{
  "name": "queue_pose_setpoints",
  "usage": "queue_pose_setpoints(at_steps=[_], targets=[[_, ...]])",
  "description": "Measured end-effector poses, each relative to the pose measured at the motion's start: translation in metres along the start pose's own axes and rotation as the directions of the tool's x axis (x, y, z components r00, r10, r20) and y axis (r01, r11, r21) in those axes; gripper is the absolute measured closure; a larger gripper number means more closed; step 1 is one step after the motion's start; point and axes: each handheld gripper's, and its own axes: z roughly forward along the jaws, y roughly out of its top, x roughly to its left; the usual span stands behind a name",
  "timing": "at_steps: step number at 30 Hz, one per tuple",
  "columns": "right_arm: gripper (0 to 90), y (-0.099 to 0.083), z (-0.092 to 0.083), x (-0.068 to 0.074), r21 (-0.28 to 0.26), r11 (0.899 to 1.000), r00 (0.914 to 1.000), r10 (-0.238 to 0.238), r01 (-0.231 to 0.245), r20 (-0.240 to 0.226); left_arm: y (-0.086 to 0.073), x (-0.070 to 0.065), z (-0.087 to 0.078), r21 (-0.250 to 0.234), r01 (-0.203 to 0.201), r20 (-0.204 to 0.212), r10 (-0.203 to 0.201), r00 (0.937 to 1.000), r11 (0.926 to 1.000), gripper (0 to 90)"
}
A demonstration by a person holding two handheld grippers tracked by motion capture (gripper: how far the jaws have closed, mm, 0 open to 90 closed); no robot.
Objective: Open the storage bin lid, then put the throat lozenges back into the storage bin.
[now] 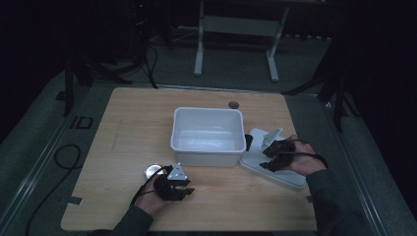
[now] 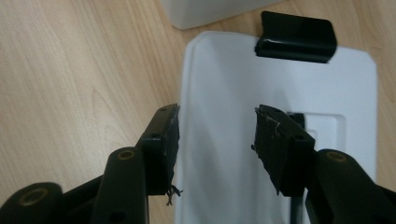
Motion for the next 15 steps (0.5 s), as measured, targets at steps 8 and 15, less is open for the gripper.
queue_pose_setpoints(at_steps=[8, 15], targets=[[49.5, -0.002, 0.009, 0.018, -0.062, 0.998, 0.9995, 0.024, -0.026, -0.020, 0.001, 0.000, 0.000, 0.004, -0.003, -0.003, 0.003, 1.0000, 1.0000, 62.3], [50.5, -0.008, 0.019, 0.029, -0.087, 0.996, 0.9991, 0.028, -0.030, -0.032, 0.001, -0.001, 0.000, 0.007, -0.006, -0.008, 0.006, 0.9999, 1.0000, 62.1]])
